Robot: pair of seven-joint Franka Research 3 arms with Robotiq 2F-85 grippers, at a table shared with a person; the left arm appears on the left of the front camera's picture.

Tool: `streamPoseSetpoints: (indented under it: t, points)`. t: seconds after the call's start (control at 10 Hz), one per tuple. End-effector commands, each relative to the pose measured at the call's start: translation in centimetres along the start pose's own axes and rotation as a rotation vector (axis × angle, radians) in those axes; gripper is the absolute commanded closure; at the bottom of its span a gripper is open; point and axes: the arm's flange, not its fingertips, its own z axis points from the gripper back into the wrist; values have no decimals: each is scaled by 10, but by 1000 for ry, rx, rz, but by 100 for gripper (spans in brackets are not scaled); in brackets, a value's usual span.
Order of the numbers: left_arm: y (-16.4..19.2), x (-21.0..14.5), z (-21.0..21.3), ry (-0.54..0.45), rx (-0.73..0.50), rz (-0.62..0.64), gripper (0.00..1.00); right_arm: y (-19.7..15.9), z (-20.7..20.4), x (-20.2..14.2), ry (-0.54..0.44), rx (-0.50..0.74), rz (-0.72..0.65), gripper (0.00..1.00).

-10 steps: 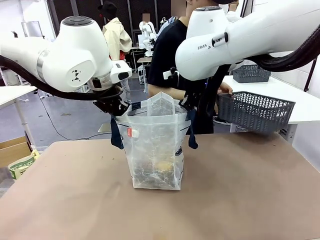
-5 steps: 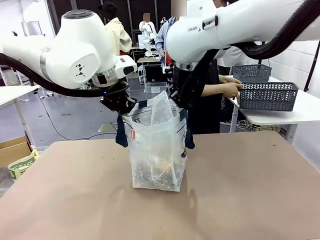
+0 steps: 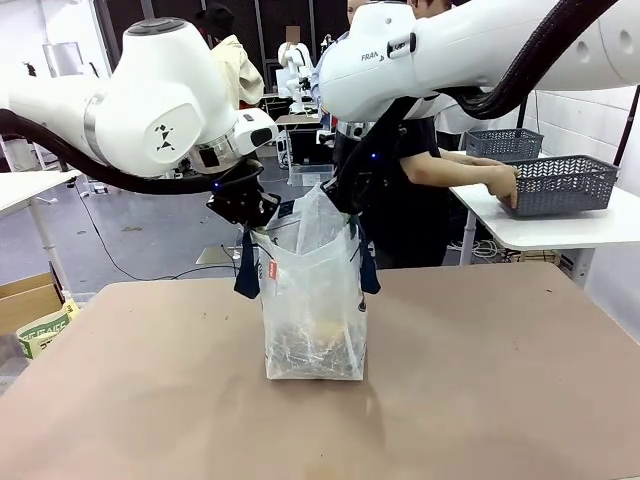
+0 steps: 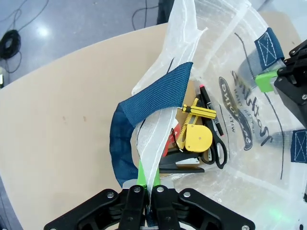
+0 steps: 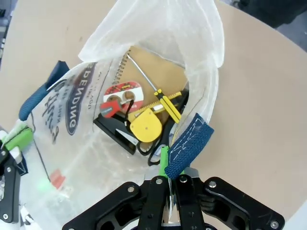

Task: Transfer purchased items from the store into the shopping bag.
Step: Move the Reusable shopping bag to the right side of the table.

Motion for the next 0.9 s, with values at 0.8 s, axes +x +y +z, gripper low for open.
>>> streamPoseSetpoints:
  t: [0.8]
  points:
    - [-20, 6, -6, -72, -64, 30, 100, 16, -8, 17, -50, 75, -113, 100]
